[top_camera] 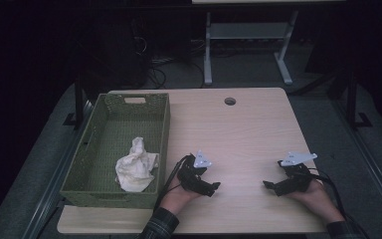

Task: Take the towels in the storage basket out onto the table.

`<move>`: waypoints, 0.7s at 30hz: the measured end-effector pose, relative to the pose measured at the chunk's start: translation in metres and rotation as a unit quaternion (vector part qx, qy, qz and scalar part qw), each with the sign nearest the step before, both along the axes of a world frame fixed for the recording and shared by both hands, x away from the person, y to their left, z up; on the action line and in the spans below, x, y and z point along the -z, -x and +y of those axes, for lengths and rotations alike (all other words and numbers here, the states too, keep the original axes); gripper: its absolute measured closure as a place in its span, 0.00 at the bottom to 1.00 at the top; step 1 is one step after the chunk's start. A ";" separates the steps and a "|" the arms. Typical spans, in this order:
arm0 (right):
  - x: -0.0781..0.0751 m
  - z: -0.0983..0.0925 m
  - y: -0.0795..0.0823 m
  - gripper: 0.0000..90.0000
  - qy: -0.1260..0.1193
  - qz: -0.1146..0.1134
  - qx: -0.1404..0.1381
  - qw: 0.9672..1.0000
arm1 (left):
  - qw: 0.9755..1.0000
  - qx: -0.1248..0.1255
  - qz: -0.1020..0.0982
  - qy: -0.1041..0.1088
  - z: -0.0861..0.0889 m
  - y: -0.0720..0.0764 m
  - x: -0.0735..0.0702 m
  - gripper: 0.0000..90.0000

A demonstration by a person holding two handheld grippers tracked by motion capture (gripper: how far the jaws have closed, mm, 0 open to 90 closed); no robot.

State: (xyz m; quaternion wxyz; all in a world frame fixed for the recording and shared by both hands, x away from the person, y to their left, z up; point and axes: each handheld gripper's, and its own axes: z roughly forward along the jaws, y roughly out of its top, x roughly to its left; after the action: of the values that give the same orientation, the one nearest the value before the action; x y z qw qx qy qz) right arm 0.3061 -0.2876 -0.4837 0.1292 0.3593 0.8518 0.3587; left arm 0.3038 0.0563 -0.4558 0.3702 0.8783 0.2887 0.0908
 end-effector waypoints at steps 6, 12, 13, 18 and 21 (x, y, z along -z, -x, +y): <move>0.000 0.000 0.000 0.01 0.000 0.000 0.000 1.000 | 1.000 -0.002 -0.002 0.001 0.000 0.001 -0.005 0.14; 0.000 0.000 0.000 0.01 -0.001 0.002 0.002 1.000 | 1.000 -0.006 -0.002 0.006 0.000 0.001 -0.010 0.14; 0.000 0.000 0.000 0.01 0.000 0.000 0.000 1.000 | 1.000 -0.006 -0.003 0.006 0.000 0.001 -0.011 0.14; 0.000 0.000 0.000 0.01 0.000 0.000 0.000 1.000 | 1.000 -0.011 -0.005 0.011 0.002 0.002 -0.016 0.14; 0.000 0.000 0.000 0.01 0.000 0.000 0.000 1.000 | 1.000 -0.012 -0.004 0.011 0.003 0.002 -0.018 0.14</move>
State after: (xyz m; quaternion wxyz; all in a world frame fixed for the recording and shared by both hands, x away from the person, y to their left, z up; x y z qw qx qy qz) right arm 0.3061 -0.2875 -0.4837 0.1293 0.3593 0.8518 0.3587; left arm 0.3021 0.0589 -0.4381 0.3799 0.8703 0.2986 0.0954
